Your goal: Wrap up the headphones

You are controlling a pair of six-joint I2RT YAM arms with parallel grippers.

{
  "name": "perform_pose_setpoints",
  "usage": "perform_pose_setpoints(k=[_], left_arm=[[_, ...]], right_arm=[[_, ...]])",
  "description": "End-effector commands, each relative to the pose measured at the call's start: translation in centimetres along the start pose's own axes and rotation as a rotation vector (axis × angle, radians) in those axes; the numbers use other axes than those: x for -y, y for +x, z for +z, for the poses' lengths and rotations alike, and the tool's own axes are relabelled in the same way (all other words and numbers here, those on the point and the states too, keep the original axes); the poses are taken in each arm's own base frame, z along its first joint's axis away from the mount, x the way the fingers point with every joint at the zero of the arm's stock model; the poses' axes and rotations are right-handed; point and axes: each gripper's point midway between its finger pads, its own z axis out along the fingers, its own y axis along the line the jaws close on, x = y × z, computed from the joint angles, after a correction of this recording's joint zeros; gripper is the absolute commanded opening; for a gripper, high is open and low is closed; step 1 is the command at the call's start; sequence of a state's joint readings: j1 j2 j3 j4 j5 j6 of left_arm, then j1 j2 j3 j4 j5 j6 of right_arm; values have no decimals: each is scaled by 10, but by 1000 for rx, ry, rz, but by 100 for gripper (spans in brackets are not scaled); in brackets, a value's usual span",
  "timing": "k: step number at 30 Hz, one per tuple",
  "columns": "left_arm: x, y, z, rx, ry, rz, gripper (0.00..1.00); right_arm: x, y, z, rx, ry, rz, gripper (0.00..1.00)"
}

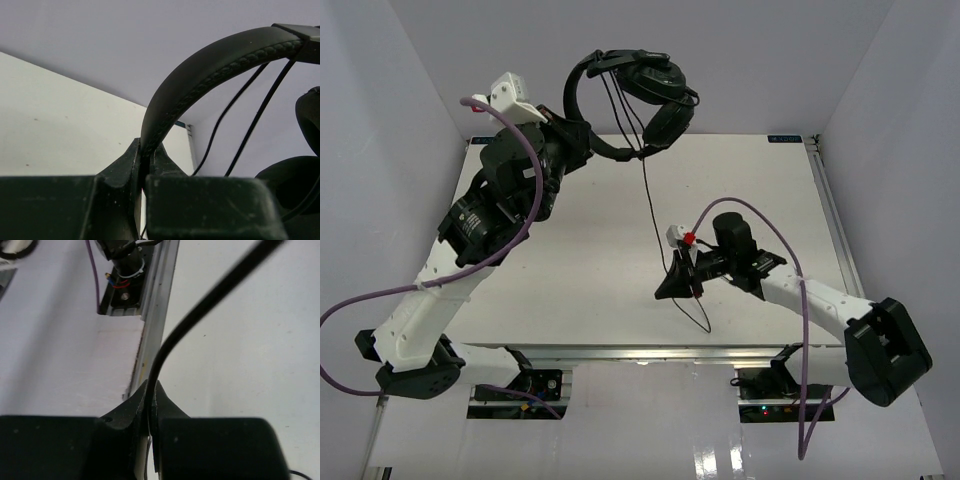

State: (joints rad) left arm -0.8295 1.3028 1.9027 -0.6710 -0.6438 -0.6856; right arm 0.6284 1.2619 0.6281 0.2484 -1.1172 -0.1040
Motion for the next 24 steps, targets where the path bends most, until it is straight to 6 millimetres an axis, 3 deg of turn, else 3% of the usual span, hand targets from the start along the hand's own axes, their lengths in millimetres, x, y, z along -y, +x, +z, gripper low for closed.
perform_pose_setpoints(k=[1,2,4,6,8,12,16,19,21,24], left_arm=[[-35,-47,-9,241,-160,-58,0],[-41,-48,-9,257,-185,-46,0],[-46,-48,-4,280,-218,-17,0],[-50,-42,4,276,-242,8,0],[-55,-37,11,271,-266,24,0],[-69,-27,28,250,-313,63,0],[-97,-16,42,184,-359,89,0],[-124,3,52,120,-406,117,0],[-142,29,60,48,-424,134,0],[-159,61,69,-41,-435,136,0]], right_arm=[[-10,14,-23,-259,65,-206,8],[-16,18,-31,-317,72,-218,8],[-10,4,-46,-413,135,-360,8],[-19,-1,-55,-484,139,-441,8],[-18,-18,-63,-545,177,-536,8],[-38,-32,-63,-649,162,-646,8],[-52,-71,-66,-688,221,-785,8],[-61,-98,-64,-710,261,-861,8],[-63,-122,-66,-706,306,-920,8],[-55,-139,-70,-763,355,-987,8]])
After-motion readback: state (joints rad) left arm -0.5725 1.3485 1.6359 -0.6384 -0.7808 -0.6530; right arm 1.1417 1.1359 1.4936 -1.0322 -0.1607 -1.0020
